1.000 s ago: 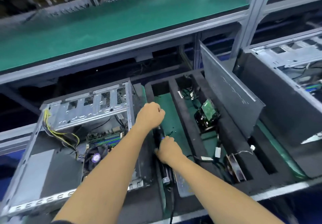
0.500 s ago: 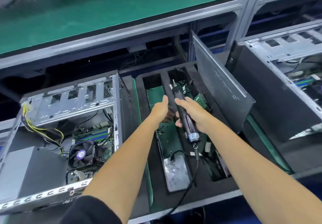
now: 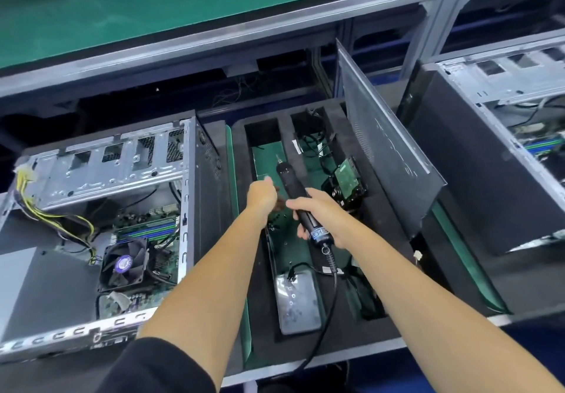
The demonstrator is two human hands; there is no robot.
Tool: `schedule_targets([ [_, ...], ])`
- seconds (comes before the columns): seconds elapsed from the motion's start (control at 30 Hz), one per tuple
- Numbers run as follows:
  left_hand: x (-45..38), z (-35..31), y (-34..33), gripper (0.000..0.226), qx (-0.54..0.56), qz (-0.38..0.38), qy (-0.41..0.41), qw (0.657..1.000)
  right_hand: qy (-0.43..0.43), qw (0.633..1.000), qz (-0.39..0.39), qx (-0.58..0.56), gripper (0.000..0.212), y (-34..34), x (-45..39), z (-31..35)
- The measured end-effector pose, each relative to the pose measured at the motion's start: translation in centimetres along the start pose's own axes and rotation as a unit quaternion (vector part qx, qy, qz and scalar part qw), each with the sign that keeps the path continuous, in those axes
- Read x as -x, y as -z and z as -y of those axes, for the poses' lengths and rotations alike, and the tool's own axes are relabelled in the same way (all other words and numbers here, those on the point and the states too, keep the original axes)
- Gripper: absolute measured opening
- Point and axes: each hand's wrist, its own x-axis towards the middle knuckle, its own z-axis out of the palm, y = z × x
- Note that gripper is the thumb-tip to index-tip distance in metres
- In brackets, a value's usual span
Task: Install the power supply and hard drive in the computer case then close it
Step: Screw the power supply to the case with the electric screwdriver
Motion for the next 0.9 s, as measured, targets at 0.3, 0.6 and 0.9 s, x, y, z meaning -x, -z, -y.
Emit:
schedule_targets([
  [0.3, -0.4, 6.8, -4.3, 0.030, -0.571, 0.077, -0.168, 0.800, -0.001, 0.999, -0.045, -0.027, 0.024, 2.0, -0.6, 0.1],
  [0.6, -1.4, 7.4, -4.7, 0.027, -0.540, 0.095, -0.143, 0.824, 0.005, 0.999, -0.042, -0.026, 0.020, 2.2, -0.9, -0.1],
  [0.9, 0.9, -3.1, 0.2, 0.024, -0.141, -0.038, -0.143, 0.979, 0.044, 0.998, 0.006, -0.054, 0.024, -0.4, 0.6, 3.0],
])
